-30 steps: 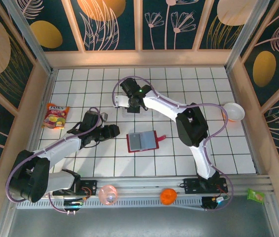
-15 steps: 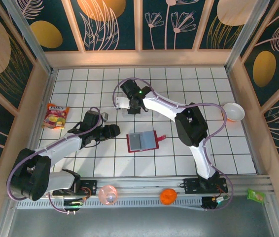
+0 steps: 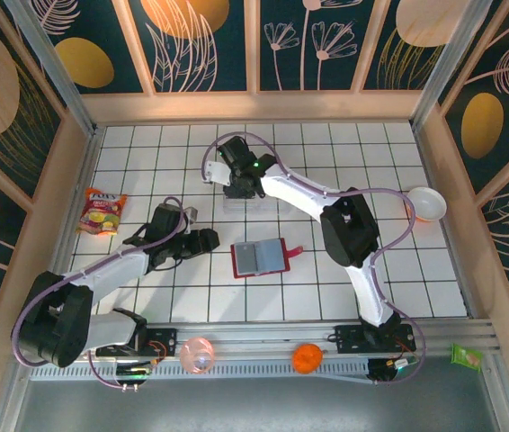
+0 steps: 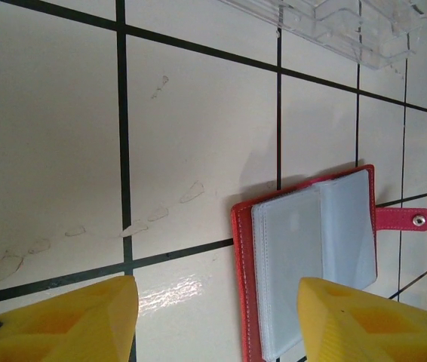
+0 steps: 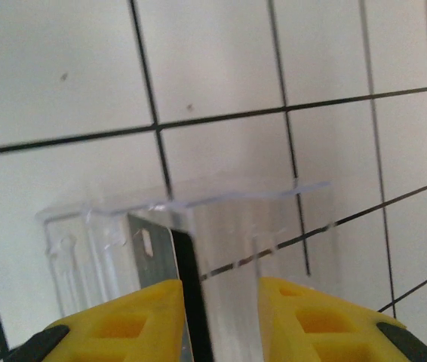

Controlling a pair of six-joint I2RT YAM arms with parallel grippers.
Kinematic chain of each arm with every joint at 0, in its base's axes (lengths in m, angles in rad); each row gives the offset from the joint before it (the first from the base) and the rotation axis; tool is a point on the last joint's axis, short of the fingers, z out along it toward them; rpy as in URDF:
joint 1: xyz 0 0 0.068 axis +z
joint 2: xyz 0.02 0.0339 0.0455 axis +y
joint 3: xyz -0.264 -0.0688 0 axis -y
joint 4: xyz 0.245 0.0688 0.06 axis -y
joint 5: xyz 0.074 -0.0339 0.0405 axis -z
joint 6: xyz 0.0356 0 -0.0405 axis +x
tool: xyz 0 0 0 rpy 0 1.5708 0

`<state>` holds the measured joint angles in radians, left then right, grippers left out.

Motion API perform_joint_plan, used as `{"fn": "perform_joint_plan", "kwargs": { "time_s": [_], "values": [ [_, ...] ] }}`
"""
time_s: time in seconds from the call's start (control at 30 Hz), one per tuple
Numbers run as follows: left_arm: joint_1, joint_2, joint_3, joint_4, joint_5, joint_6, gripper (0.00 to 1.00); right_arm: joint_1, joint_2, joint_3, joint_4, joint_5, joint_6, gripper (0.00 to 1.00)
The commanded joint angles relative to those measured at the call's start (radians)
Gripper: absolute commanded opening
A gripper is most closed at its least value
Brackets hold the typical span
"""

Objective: Take the credit cards out of the card holder

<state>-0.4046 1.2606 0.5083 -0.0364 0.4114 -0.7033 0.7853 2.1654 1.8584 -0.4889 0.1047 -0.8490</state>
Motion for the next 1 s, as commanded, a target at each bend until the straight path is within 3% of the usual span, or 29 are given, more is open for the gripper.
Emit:
{"fn": "perform_joint_plan", "kwargs": {
  "time_s": [0.0,0.3,0.53,0.73,0.97],
  "values": [
    [0.007,-0.035,-0.011,0.021,0.007,-0.018,0.61,-0.006,-0.033,0.051,0.04,-0.051,0.127,0.34],
    [0.006,-0.081,-0.025,0.054,-0.025,-0.036,0.66,-0.024,-0.228,-0.106,0.268,-0.047,0.666,0.39],
    [0.006,-0.133,-0.051,0.073,-0.073,-0.056,0.74,-0.032,-0.472,-0.498,0.268,-0.175,1.063,0.43],
    [0.007,-0.148,-0.067,0.082,-0.097,-0.058,0.78,0.009,-0.56,-0.73,0.172,-0.297,1.189,0.42],
    [0.007,-0.174,-0.086,0.058,-0.137,-0.053,0.78,0.163,-0.497,-0.813,0.124,-0.261,1.217,0.36]
  ]
}}
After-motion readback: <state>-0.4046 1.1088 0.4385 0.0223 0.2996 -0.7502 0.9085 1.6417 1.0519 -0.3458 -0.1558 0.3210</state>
